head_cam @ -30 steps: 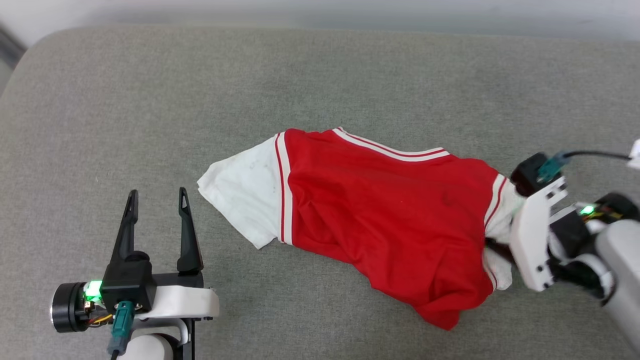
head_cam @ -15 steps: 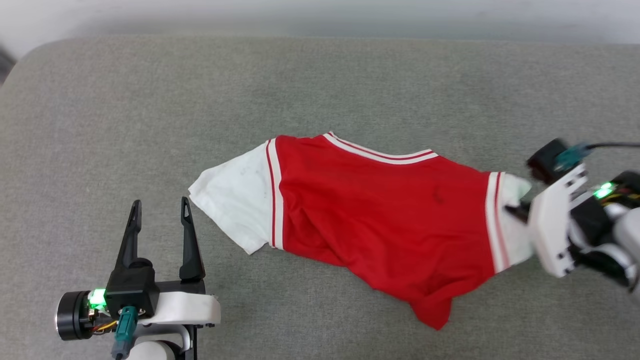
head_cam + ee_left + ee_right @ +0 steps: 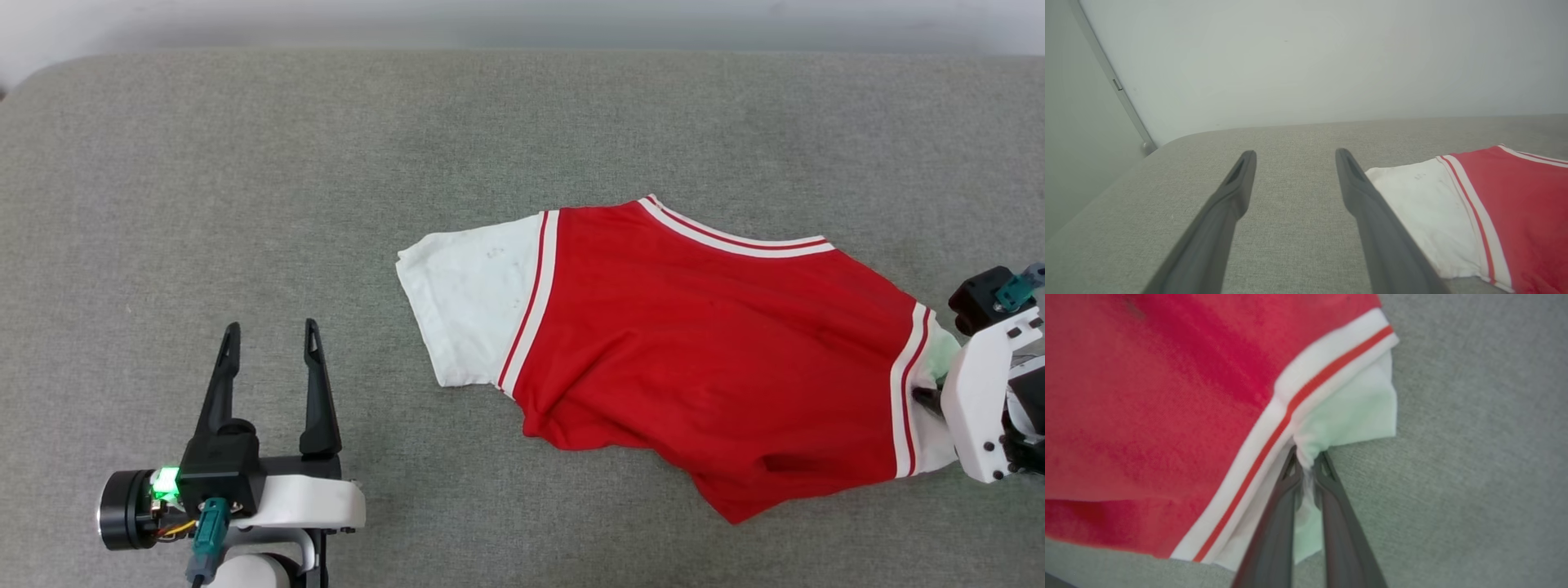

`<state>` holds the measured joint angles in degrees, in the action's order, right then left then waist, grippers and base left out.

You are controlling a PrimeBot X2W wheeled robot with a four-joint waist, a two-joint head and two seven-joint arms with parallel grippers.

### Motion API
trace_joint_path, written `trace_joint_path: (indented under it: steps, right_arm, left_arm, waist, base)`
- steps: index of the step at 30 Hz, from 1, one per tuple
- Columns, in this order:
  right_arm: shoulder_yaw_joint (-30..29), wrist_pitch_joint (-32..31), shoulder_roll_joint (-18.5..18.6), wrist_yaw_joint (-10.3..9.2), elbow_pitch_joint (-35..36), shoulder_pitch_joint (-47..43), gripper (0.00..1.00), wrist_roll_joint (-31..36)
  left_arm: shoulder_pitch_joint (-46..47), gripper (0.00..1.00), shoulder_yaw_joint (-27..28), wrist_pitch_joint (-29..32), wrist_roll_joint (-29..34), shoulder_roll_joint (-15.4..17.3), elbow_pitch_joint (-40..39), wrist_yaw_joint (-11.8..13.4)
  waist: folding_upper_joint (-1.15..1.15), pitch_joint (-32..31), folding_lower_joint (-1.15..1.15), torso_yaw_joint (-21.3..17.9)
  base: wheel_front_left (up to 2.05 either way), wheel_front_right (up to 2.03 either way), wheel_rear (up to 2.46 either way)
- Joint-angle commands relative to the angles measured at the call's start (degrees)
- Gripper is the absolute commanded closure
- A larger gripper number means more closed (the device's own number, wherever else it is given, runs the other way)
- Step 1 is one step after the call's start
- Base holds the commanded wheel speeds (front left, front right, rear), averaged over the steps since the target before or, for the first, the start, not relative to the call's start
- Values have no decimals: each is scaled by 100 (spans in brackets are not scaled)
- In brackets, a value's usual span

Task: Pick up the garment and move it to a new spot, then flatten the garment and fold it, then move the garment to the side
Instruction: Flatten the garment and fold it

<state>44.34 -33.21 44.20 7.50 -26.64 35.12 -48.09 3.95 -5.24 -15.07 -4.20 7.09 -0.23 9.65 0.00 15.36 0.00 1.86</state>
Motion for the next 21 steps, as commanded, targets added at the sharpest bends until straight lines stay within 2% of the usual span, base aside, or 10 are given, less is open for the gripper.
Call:
trace_joint_path:
  steps: [1,2,3,4,8,13,17,21]
  right_arm:
    - [76,51,-137,-2,-156,-174,100,-29]
    - [27,148,-226,-3,-257,-211,88,-77]
    - [-22,280,-279,-3,-327,-215,31,-70]
    - [-58,425,-308,-3,-385,-204,0,-5]
    - [-260,1166,-279,-2,-413,-85,0,245]
    - [-936,2620,-289,-4,-364,64,0,634]
    - [-1618,3708,-482,-3,-306,42,0,1209]
    - [-2404,4448,-929,-4,-94,-179,0,1848]
  left_arm:
    - [58,0,36,-14,30,-3,26,-21]
    - [60,0,50,-14,46,-11,37,-43]
    - [55,0,62,-14,55,-20,64,-57]
    - [55,0,70,-14,62,-19,89,-69]
    - [54,0,126,-14,105,25,208,-151]
    - [157,0,216,-14,109,93,338,-258]
    - [349,0,247,-14,119,218,422,-424]
    - [688,0,260,-14,92,350,646,-608]
  waist:
    - [0,1,0,0]
    - [0,-8,0,-6]
    - [0,-28,0,-15]
    - [0,-54,0,-28]
    - [0,-222,0,-121]
    - [0,-409,0,-262]
    - [0,-482,0,-356]
    - [0,-501,0,-432]
  base:
    - [0,0,0]
    - [0,0,0]
    - [0,0,0]
    - [0,0,0]
    - [0,0,0]
    - [0,0,0]
    - [0,0,0]
    - [0,0,0]
